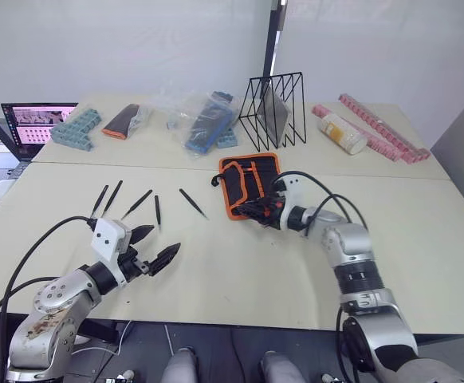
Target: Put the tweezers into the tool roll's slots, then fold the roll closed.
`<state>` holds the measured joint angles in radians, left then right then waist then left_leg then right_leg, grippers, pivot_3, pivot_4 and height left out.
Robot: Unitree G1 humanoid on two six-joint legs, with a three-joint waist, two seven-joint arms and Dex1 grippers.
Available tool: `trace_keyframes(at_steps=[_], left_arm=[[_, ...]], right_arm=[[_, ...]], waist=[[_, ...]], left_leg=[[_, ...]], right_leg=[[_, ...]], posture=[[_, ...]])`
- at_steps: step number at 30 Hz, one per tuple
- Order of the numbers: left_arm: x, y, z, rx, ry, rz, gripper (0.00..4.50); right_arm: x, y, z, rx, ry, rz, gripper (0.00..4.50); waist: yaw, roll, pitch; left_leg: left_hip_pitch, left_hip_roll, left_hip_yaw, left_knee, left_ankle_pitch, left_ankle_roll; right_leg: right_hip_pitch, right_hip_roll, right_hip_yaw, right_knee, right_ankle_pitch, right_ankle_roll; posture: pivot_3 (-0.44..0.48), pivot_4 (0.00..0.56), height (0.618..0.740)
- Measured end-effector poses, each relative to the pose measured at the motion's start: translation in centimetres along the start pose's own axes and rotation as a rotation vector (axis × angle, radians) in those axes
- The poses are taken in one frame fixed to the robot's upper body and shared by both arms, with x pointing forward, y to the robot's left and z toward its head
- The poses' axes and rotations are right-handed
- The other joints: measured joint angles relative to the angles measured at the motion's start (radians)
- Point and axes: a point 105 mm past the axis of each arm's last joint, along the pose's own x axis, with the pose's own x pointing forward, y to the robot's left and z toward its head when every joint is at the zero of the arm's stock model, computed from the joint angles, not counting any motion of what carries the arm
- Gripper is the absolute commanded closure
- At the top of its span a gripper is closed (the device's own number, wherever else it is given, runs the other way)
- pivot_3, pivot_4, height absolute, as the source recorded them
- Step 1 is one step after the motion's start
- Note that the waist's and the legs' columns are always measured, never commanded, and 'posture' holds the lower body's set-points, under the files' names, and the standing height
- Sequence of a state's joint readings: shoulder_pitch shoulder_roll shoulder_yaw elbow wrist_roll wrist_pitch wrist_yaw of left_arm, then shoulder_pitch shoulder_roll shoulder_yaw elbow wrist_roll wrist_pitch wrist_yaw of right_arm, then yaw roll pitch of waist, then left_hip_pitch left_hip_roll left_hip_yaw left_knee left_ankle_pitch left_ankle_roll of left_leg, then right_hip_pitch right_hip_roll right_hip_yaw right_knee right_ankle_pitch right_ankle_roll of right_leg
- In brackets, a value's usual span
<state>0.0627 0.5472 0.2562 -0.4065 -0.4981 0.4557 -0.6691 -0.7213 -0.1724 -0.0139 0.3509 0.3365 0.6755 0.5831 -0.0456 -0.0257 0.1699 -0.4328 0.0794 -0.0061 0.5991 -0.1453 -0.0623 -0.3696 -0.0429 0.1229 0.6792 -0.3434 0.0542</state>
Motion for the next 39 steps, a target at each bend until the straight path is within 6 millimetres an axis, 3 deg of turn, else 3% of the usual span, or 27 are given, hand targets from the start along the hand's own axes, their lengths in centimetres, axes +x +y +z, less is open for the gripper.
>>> trace_keyframes(at_steps=[2,3,9,15,16,25,31,39], left_arm=[[0.0,-0.1,0.0,-0.012,-0.008,0.000,0.04],[0.0,-0.1,0.0,-0.015,-0.010,-0.001,0.01],[0.0,0.0,0.0,-0.015,-0.009,0.008,0.00],[0.2,0.2,0.5,0.002,-0.021,0.014,0.00],[0.2,0.3,0.6,0.007,-0.019,0.016,0.00],[0.7,0.2,0.5,0.035,0.006,-0.006,0.00],[1.0,-0.1,0.1,0.032,0.032,-0.064,0.00],[2.4,-0.9,0.0,0.019,0.047,-0.200,0.00]], right_arm=[[0.8,0.6,0.1,0.012,-0.015,0.010,0.00],[1.0,0.7,0.1,0.019,-0.018,0.008,0.26],[2.7,0.6,1.2,0.083,-0.094,-0.034,2.23],[2.8,0.4,1.3,0.095,-0.111,-0.040,4.31],[2.7,0.5,1.2,0.093,-0.110,-0.027,4.48],[0.2,-0.7,1.7,-0.044,-0.042,0.028,4.48],[-3.0,-2.4,2.0,-0.227,0.108,0.038,4.48],[-6.1,-1.1,0.3,-0.298,0.199,0.073,4.48]], waist=[[0.000,0.000,0.000],[0.001,0.000,0.000],[0.000,0.000,0.000],[-0.001,0.000,0.000],[-0.001,0.000,0.000],[0.001,0.000,0.000],[0.002,0.000,0.000],[0.003,0.000,0.000]], left_leg=[[0.000,0.000,0.000,0.000,0.000,0.000],[0.000,0.000,0.000,0.000,0.000,0.000],[0.000,0.000,0.000,0.000,0.000,0.000],[0.000,0.000,0.000,0.000,0.000,0.000],[0.000,0.000,0.000,-0.001,0.000,0.000],[-0.001,0.000,0.000,-0.001,0.000,0.000],[-0.002,0.000,0.000,-0.001,0.000,0.000],[-0.003,0.000,0.000,-0.001,0.000,0.000]], right_leg=[[0.000,0.000,0.000,0.000,0.000,0.000],[0.000,0.000,-0.001,0.000,0.000,0.000],[0.000,0.000,-0.001,0.000,0.000,0.000],[0.000,0.000,-0.001,0.000,0.000,0.000],[-0.001,0.000,-0.001,0.000,0.000,0.000],[-0.001,0.000,-0.001,-0.001,0.000,0.000],[-0.002,0.000,-0.001,-0.001,0.000,0.000],[-0.002,0.000,-0.001,-0.003,0.000,0.000]], posture=[[0.000,0.150,0.734],[0.000,0.150,0.734],[0.000,0.150,0.734],[0.000,0.150,0.734],[0.000,0.150,0.734],[0.000,0.150,0.734],[0.000,0.150,0.734],[0.000,0.150,0.734]])
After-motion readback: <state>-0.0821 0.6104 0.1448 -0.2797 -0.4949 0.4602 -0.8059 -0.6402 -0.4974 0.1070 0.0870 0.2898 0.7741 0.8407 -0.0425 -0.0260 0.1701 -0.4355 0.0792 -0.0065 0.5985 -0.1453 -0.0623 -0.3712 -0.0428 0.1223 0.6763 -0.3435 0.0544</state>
